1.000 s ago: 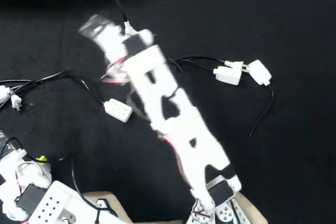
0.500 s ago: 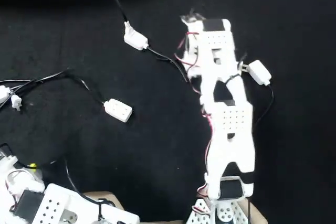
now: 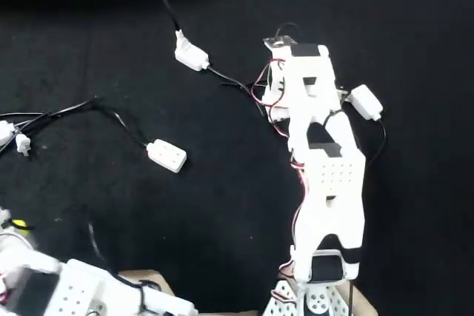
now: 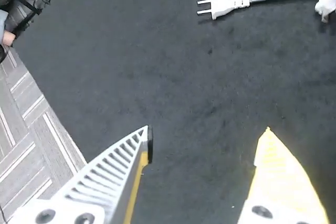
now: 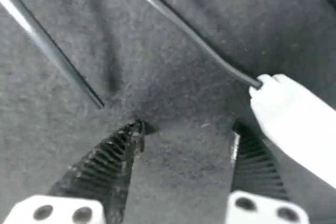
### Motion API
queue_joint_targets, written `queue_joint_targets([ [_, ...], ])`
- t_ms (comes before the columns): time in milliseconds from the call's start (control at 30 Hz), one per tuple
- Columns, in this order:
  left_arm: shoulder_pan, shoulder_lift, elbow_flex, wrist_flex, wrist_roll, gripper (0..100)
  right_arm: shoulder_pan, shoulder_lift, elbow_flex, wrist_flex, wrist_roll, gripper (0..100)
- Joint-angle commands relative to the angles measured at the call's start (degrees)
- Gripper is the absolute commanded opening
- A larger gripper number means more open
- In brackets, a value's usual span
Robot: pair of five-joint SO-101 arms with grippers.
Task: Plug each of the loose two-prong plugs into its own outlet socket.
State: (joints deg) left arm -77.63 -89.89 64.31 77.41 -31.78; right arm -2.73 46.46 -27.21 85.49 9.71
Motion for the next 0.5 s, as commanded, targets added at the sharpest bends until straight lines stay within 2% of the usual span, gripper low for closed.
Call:
queue_joint_targets([
  [0, -0.1, 21.8, -19.9, 0.5, -0.5, 32, 0.5, -0.7, 1.3, -2.8, -0.2, 25.1],
  [167, 0.0, 44.0, -38.4, 0.1, -1.5, 32, 0.5, -0.7, 1.4, -2.9, -0.2, 25.1],
  [333, 2.9, 60.3, -53.3, 0.4, -10.3, 32, 0.5, -0.7, 1.5, -2.9, -0.2, 25.1],
  [467, 4.4, 70.3, -62.8, 0.4, -13.9, 32, -0.2, -0.6, 1.5, -2.8, -0.2, 25.1],
])
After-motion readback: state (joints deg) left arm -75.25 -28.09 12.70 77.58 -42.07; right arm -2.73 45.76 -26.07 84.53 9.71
